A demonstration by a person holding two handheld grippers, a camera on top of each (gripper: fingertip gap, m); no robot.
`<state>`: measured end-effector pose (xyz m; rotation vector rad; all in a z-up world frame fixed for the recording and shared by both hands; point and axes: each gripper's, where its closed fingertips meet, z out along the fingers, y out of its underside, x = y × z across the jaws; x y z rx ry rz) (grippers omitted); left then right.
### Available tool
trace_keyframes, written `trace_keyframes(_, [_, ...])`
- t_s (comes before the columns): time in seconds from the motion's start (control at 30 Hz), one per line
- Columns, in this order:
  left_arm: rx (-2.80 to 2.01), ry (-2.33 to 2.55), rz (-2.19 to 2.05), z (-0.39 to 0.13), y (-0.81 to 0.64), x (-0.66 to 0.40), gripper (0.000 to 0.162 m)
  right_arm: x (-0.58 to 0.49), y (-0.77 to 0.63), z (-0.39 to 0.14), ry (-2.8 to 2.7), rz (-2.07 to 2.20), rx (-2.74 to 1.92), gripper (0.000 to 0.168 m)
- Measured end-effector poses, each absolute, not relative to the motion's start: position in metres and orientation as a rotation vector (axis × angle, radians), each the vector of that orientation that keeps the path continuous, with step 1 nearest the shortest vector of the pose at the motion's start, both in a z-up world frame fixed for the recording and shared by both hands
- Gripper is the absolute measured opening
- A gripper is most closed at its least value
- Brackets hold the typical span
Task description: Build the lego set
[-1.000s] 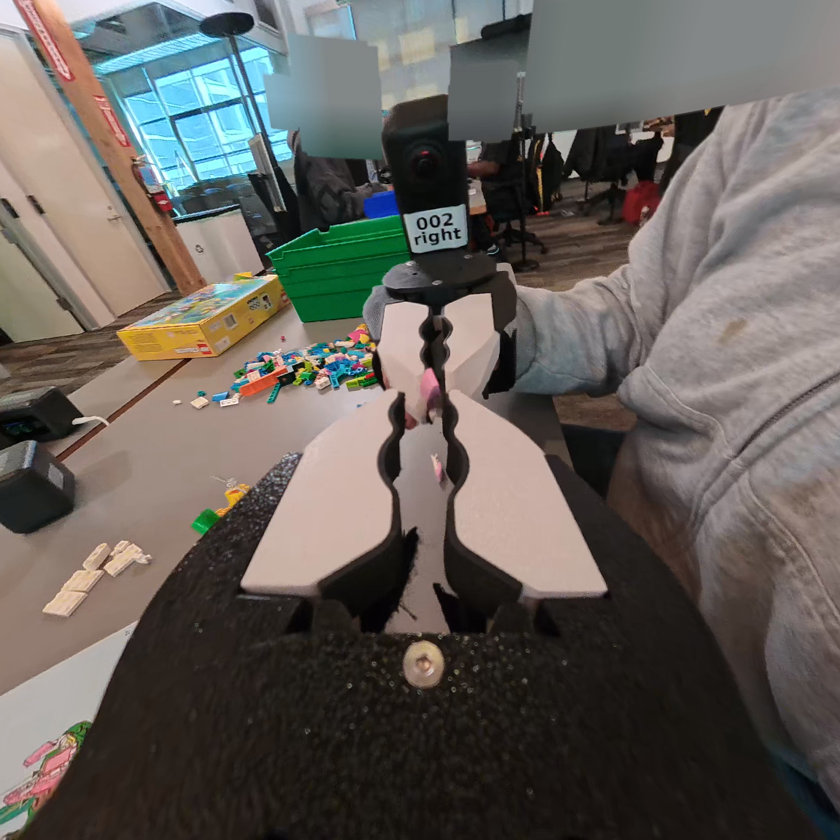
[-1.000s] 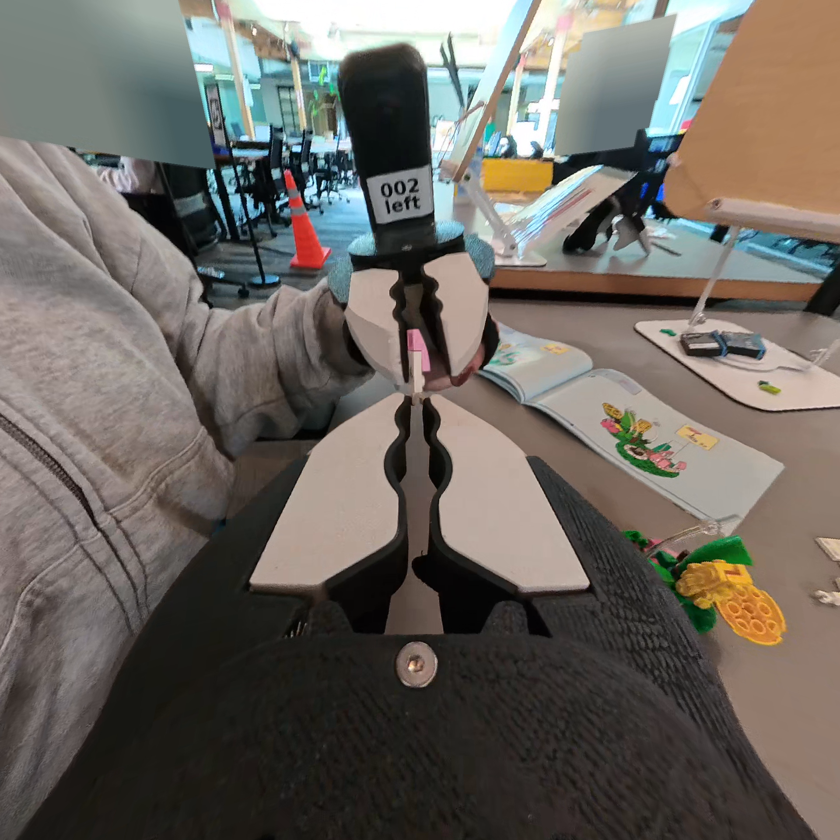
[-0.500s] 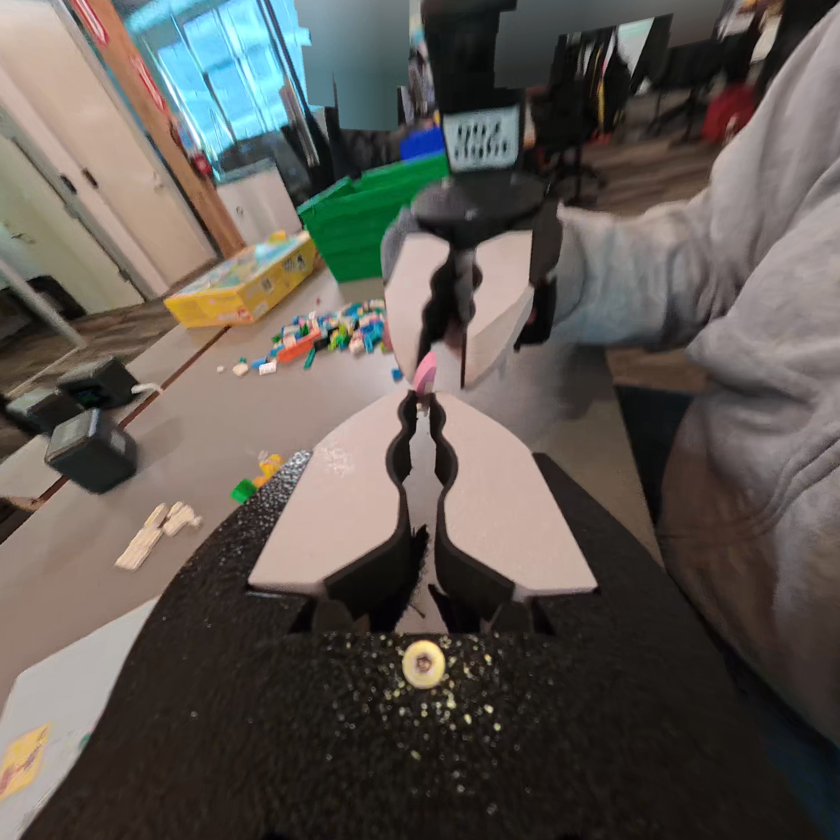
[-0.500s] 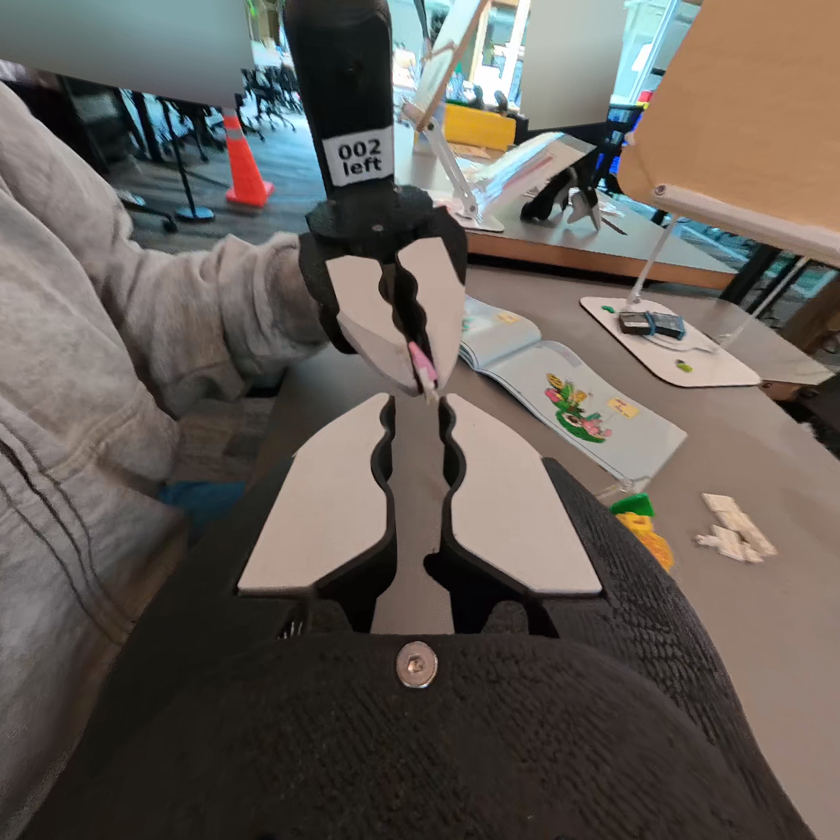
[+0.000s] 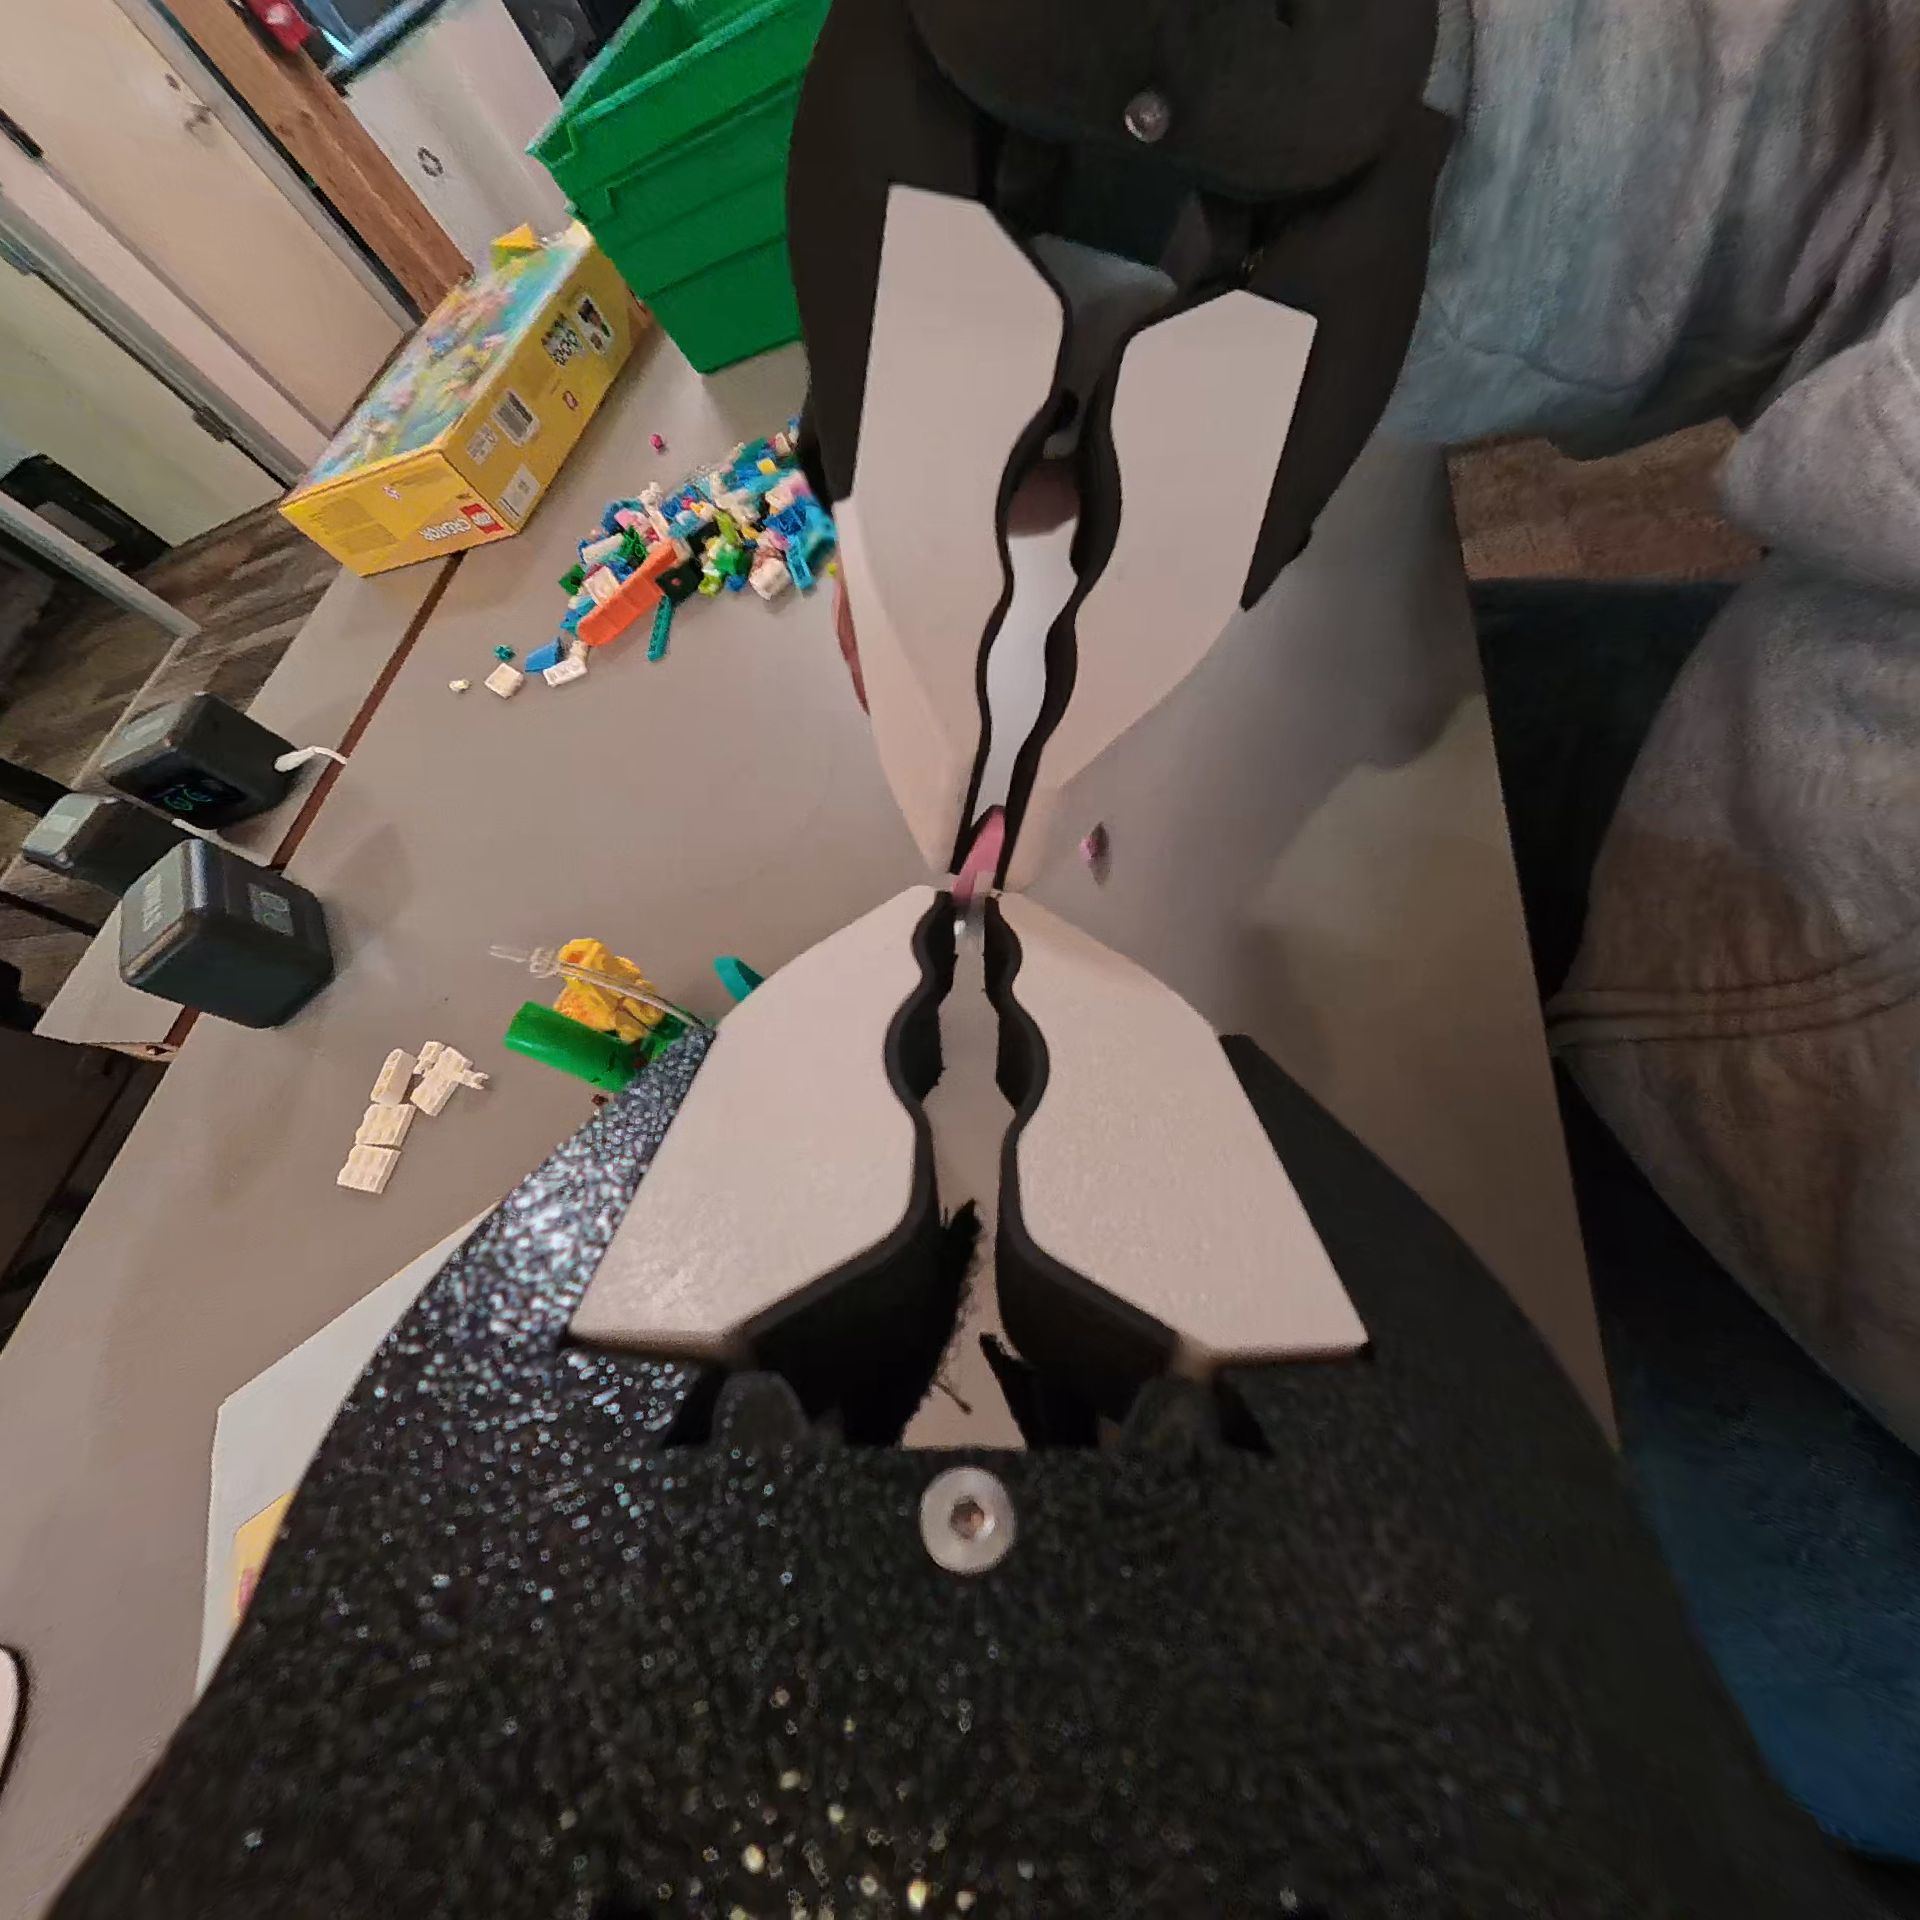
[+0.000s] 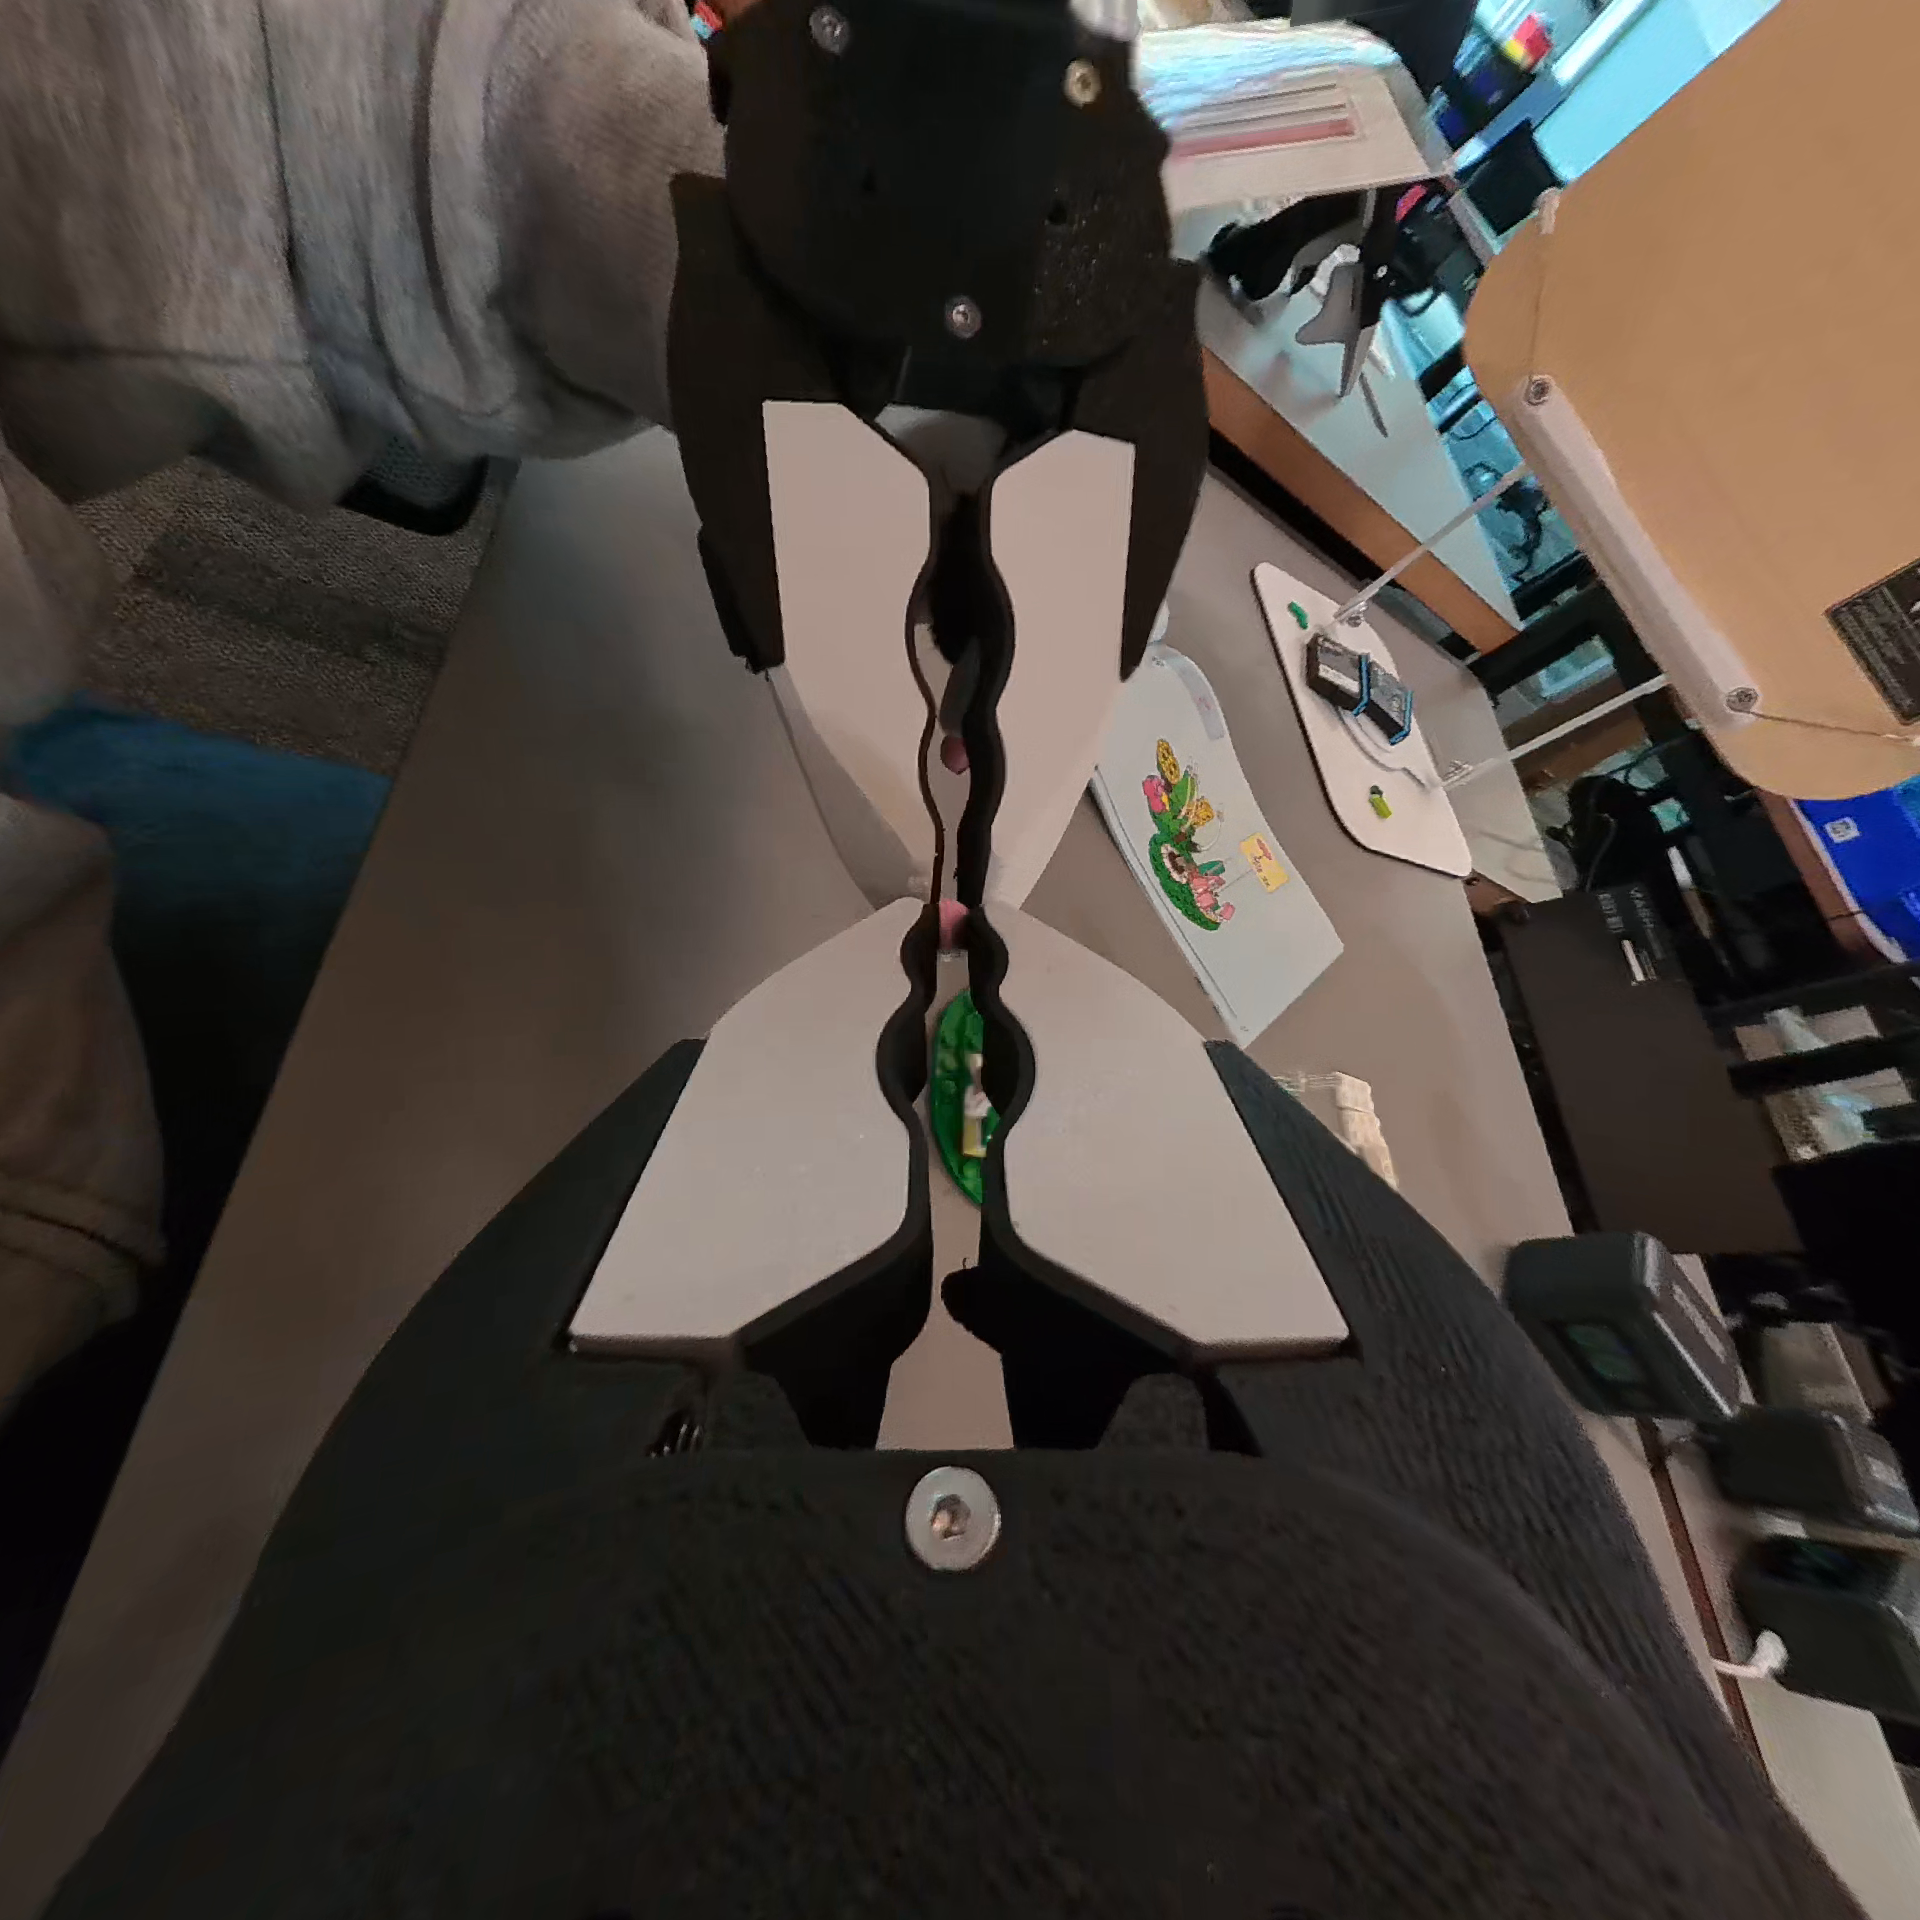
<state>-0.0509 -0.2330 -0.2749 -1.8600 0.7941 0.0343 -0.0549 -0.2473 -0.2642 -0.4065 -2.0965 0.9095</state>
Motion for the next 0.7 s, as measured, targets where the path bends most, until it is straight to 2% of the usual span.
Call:
trace_keyframes(0.07, [-1.831, 0.732, 0.019, -0.267, -0.231, -0.052, 0.008, -0.055, -0.245, -0.256, -2.053, 0.961, -0.414, 0.004])
trace_keyframes(0.13, [-1.847, 0.733, 0.05, -0.269, -0.231, -0.055, 0.02, -0.051, -0.245, -0.245, -2.009, 1.07, -0.427, 0.004])
trace_keyframes(0.37, [-1.725, 0.763, 0.033, -0.257, -0.231, -0.045, 0.0, -0.041, -0.249, -0.226, -1.938, 1.282, -0.408, 0.004])
trace_keyframes(0.53, [-1.691, 0.747, -0.008, -0.251, -0.233, -0.043, 0.001, -0.036, -0.25, -0.224, -1.922, 1.335, -0.386, 0.004])
trace_keyframes(0.63, [-1.702, 0.788, -0.038, -0.256, -0.234, -0.036, 0.024, -0.037, -0.249, -0.224, -1.916, 1.332, -0.382, 0.004])
trace_keyframes(0.7, [-1.713, 0.814, -0.049, -0.26, -0.235, -0.032, 0.03, -0.038, -0.248, -0.224, -1.915, 1.327, -0.385, 0.004])
